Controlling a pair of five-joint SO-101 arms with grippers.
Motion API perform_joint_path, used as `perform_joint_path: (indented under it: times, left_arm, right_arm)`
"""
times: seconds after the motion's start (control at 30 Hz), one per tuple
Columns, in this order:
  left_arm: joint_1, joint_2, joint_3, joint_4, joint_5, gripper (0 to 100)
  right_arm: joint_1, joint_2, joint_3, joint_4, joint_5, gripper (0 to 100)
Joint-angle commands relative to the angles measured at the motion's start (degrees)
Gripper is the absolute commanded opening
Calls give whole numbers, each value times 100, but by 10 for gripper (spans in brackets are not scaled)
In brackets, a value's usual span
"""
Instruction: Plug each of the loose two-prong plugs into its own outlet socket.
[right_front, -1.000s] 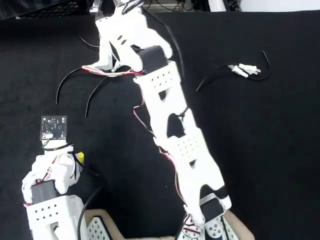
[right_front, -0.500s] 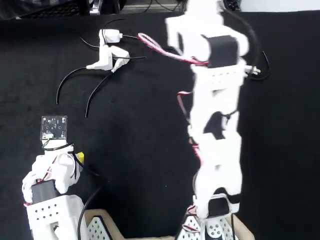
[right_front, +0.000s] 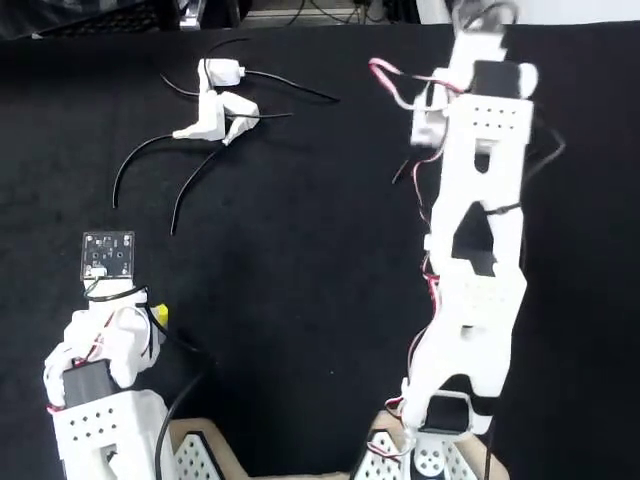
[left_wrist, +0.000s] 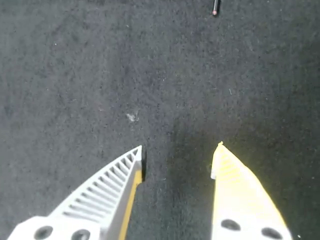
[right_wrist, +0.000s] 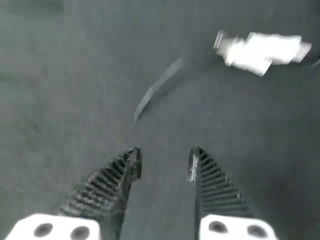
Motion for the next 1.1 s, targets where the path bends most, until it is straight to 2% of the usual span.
perform_joint_path:
  times: [0.0, 0.2, 0.33, 0.47, 0.7, 0.77, 0.83, 0.93, 1.07]
  left_arm:
    - [57, -44, -31, 18, -26, 230]
    - [48, -44, -31, 0, -18, 232]
    - [48, -44, -31, 0, 105, 232]
    - [31, -44, -66, -9, 185, 232]
    - [-532, 9, -347, -352, 141, 232]
    - [-611, 9, -541, -334, -62, 232]
    - [-629, 35, -892, -167, -369, 232]
    - [-1033, 360, -1771, 141, -527, 232]
    - [-1842, 1749, -3108, 325, -809, 232]
  right_arm:
    - [-158, -233, 1367, -387, -62, 159]
    - [-501, -286, 3503, -2382, -70, 159]
    - [-501, -347, 4040, -2919, -70, 159]
    - [-510, -391, 4198, -3051, -70, 159]
    - [-703, -382, 4233, -3165, -18, 159]
    - [-695, -382, 4233, -3165, -18, 159]
    - [-686, -382, 4233, -3165, -18, 159]
    - [-686, -382, 4233, -3174, -18, 159]
    - [-686, -382, 4233, -3174, -9, 159]
